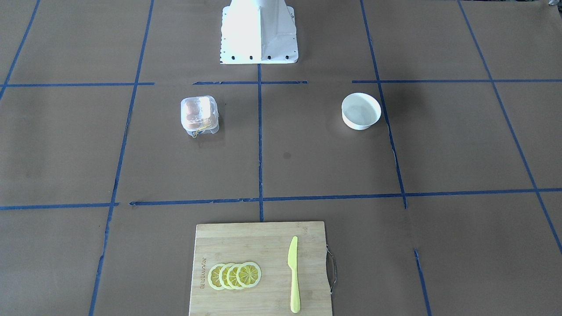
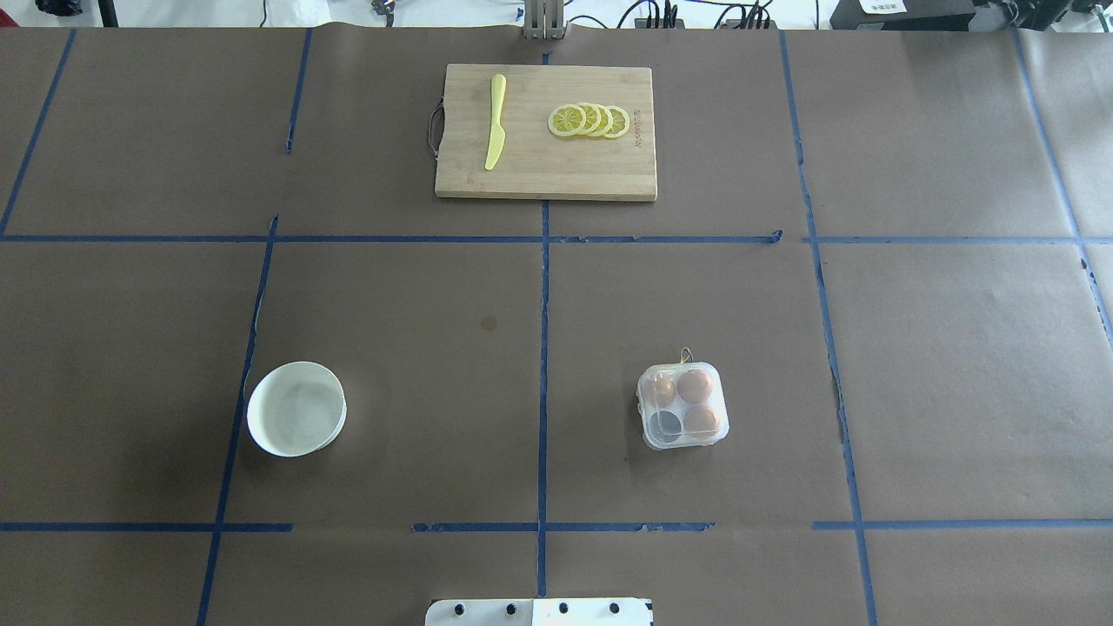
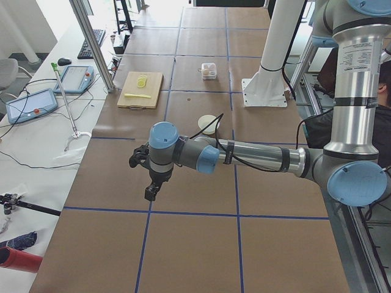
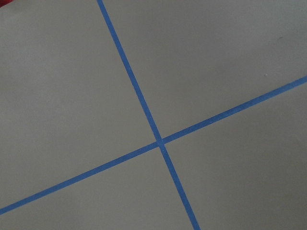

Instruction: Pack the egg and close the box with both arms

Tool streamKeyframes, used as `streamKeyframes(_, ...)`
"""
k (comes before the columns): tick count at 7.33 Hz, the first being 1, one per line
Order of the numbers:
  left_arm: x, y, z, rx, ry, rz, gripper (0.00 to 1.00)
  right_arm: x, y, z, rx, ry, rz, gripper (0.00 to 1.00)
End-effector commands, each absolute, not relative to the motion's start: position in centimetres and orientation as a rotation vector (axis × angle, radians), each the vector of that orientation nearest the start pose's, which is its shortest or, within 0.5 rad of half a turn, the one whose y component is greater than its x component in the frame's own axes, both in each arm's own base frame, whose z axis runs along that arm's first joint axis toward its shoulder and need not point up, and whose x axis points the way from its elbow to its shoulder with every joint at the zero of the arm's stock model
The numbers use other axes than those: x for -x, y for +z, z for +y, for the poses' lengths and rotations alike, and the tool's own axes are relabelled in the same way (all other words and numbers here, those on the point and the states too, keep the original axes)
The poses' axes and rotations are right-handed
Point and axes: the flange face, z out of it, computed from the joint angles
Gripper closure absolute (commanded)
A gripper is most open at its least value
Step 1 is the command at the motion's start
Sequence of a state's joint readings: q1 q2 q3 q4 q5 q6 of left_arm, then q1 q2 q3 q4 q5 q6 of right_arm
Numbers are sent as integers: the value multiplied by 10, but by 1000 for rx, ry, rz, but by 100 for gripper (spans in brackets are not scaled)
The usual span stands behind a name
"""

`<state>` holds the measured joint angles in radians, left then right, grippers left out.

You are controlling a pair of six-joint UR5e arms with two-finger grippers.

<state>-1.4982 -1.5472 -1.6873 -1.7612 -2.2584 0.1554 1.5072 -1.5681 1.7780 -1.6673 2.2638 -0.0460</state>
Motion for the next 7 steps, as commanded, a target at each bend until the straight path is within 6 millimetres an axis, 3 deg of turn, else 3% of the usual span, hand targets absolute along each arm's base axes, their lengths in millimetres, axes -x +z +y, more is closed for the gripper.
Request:
streamKeyframes(1, 34, 630, -492, -187, 275, 696, 0, -43, 610, -491, -73, -135, -690, 0)
streamKeyframes(3, 46, 636, -485, -25, 181, 717, 0, -40, 618, -489, -56, -124, -730, 0)
streamKeyframes(5, 46, 640, -479, 9, 138, 819, 0, -39, 620, -488, -49, -120, -750, 0)
streamKeyframes(7, 44, 630, -482, 65, -15, 848, 0, -47, 622, -486, -45, -102, -752, 0)
